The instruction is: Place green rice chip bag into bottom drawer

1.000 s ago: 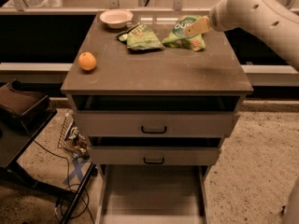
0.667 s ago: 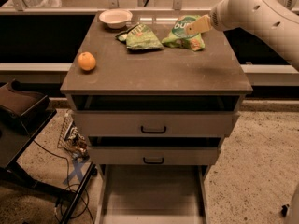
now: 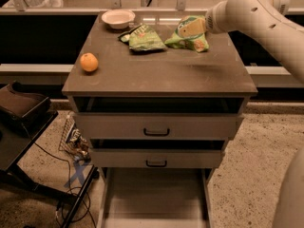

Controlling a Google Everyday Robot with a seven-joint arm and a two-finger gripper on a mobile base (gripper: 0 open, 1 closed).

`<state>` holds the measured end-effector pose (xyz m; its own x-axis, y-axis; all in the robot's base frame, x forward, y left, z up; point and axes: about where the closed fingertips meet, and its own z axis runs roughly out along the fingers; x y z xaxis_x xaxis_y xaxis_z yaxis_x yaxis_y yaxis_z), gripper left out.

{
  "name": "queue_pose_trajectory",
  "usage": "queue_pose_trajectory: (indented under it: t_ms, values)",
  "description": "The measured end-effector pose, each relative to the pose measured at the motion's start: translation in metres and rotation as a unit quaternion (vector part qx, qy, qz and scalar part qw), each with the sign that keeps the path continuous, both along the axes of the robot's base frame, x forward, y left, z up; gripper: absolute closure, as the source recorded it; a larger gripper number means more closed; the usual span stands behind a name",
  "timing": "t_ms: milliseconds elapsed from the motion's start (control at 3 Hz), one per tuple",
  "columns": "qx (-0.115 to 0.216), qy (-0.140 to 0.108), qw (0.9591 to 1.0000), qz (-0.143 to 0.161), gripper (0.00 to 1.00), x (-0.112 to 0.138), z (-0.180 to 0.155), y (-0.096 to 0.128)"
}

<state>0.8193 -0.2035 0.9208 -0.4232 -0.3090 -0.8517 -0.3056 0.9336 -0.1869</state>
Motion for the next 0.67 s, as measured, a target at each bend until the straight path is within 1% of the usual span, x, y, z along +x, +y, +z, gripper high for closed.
queue_pose_trajectory:
  t_ms: [333,667]
  values:
    - [0.039,-0.012,0.9979,0.050,0.00,0.036,-0.016,0.045]
    - [0.061,-0.026,0.9946,0.079,0.00,0.063,-0.029,0.072]
